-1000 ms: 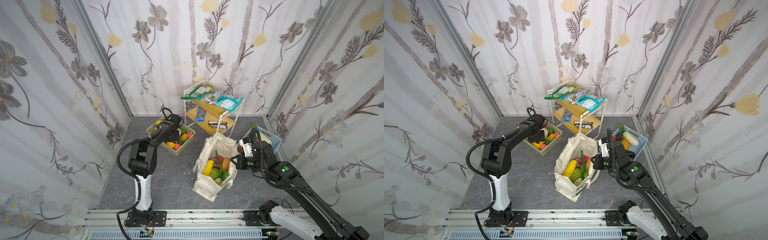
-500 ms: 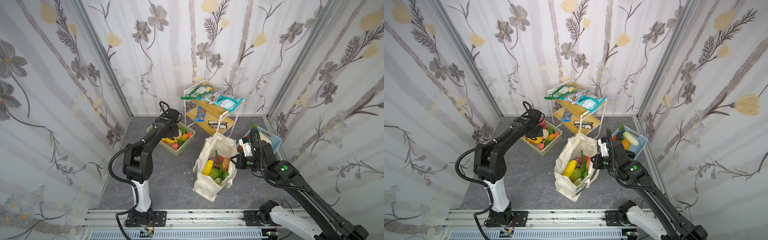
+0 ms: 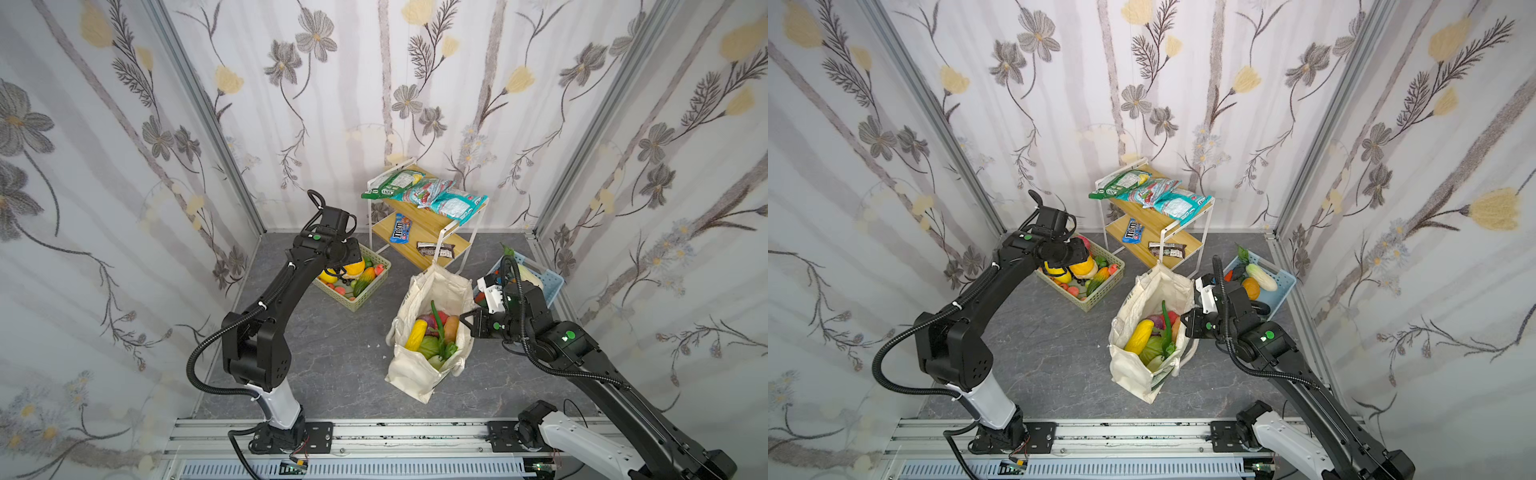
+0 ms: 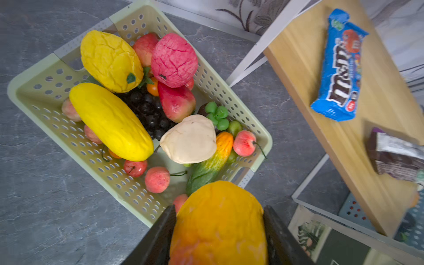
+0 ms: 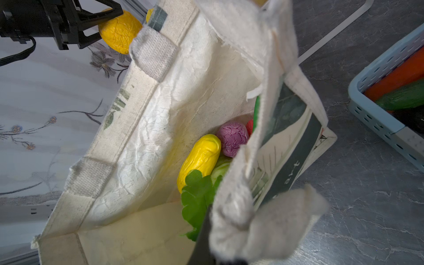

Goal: Place the food into the grocery bag and tie it
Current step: 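Lift the mango with the left gripper and carry it toward the bag, then lower the mango into the bag opening with the left gripper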

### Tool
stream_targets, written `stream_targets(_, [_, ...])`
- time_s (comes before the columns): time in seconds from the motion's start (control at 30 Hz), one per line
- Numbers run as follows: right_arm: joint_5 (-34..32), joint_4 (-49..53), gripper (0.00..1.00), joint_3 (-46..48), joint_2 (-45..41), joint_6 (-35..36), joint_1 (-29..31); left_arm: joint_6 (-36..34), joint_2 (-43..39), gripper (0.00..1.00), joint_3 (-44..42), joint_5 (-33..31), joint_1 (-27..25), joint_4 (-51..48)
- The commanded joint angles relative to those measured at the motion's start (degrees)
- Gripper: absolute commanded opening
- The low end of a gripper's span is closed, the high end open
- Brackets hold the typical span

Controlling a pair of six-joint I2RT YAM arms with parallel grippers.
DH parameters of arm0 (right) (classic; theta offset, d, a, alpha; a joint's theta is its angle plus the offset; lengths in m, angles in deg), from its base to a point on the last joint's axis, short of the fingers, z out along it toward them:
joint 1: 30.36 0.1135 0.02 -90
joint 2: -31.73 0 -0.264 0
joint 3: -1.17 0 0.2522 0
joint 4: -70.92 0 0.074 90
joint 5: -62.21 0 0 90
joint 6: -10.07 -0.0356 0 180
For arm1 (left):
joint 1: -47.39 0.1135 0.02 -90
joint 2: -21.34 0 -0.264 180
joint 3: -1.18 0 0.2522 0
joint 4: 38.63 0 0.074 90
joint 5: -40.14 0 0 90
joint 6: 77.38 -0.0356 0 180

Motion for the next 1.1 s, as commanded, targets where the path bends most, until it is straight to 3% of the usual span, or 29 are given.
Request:
stream_targets(0.0, [0.09,-2.68,0.02,0.09,0.23,-0.18,0.17,2.71,-2.43,0.49,-1.34,6.54,-0.17,4.05])
stream_targets(0.3, [-0.04,-3.03,0.02,-0.39,0.71,-0.53,0.71,5.79,-7.99,0.49,-3.23,14.31,-2.84,8.85])
stream_targets(0.57, [-0.52,-2.95,0.02,-0.20,0.53,-0.89,1.08,8.69,-10.79,0.50,-4.45,17.90,-8.48,12.64])
stream_targets(1.07, [-0.69,-3.03,0.02,0.10,0.38,-0.97,1.33,9.09,-8.45,0.50,-5.12,16.77,-22.18,14.62])
